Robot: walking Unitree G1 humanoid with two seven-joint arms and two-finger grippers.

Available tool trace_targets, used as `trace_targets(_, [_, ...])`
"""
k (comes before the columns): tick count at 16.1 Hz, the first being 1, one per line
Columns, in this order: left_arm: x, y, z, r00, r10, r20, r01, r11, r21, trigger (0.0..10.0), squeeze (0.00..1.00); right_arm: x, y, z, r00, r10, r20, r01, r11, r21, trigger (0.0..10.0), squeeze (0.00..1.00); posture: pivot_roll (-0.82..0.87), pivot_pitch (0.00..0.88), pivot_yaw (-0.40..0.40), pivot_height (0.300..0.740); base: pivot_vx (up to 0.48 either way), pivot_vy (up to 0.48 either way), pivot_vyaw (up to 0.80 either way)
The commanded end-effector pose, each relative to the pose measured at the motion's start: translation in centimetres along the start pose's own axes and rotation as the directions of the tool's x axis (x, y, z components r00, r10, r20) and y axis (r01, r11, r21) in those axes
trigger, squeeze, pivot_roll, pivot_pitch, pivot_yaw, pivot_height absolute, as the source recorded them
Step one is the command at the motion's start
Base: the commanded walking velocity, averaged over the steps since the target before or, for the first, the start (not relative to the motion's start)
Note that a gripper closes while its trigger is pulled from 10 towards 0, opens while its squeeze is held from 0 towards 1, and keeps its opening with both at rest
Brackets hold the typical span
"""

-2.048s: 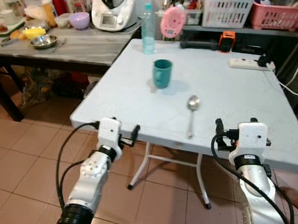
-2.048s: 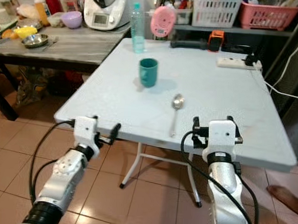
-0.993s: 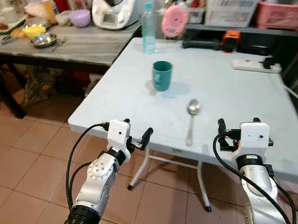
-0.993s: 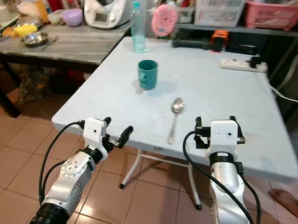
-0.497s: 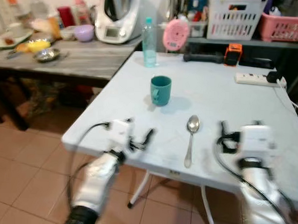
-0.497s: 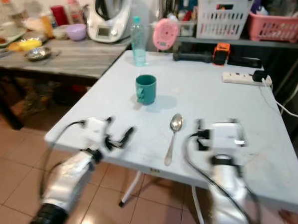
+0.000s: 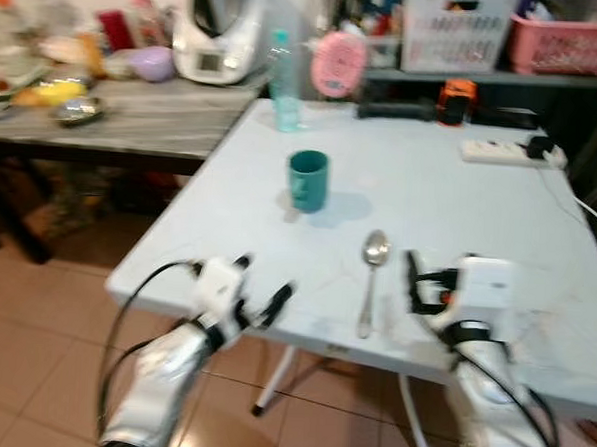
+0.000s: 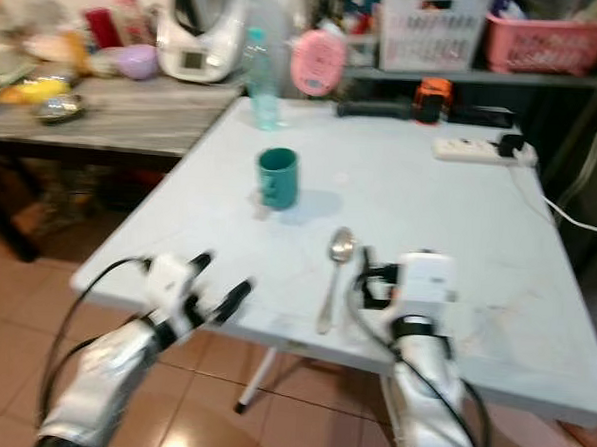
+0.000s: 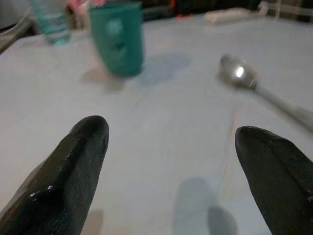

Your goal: Setting the table

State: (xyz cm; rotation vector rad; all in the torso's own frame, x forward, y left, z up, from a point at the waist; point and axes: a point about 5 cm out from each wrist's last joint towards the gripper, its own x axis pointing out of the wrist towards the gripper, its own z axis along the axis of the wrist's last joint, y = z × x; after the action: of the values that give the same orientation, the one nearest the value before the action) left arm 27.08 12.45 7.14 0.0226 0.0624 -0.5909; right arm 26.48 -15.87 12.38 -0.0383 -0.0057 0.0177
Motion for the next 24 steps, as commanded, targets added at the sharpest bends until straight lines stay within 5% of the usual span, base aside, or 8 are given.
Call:
trace_targets(1, [0.0,-0.3,1.0,0.998,-0.052,0.026,0.052,0.998,0.022,10.0,0.00,0.4,0.8,0.3,0.999,0.039,0.010,-0.039,0.999,0.009,10.0,0.00,-0.19,0.000,0.114,0.740,0.000,0.000,0.00])
trace_targets(4, [-1.1,0.1,1.0,0.995,-0.102,0.002,0.102,0.993,0.052,10.0,0.00,1.5,1.4,0.0,0.999,-0.012,-0.040,0.013,1.000,0.007,10.0,0.00,-0.17,0.006,0.114,0.740,0.000,0.000,0.00])
trace_targets(9, [-1.3,-0.2,1.2,0.991,-0.131,-0.002,0.131,0.990,0.047,10.0,0.00,3.0,1.9,-0.4,0.995,0.000,-0.102,0.015,0.989,0.145,10.0,0.00,-0.15,0.010,0.117,0.740,0.000,0.000,0.00])
trace_targets(14, [-1.3,-1.2,0.2,0.981,-0.194,-0.023,0.195,0.980,0.040,10.0,0.00,5.1,4.2,-1.1,0.979,0.020,-0.201,0.021,0.980,0.199,10.0,0.00,-0.15,0.020,0.120,0.740,0.000,0.000,0.00])
trace_targets(22, [-1.3,-1.6,-0.4,0.976,-0.217,-0.033,0.217,0.976,0.021,10.0,0.00,4.5,5.3,-2.6,0.957,0.028,-0.289,0.026,0.983,0.180,10.0,0.00,-0.14,0.022,0.118,0.740,0.000,0.000,0.00])
trace_targets(24, [-1.2,-2.2,-0.5,0.943,-0.333,-0.003,0.331,0.940,-0.084,10.0,0.00,3.0,3.0,-4.0,0.930,-0.080,-0.359,0.135,0.982,0.130,10.0,0.00,-0.16,0.023,0.129,0.740,0.000,0.000,0.00])
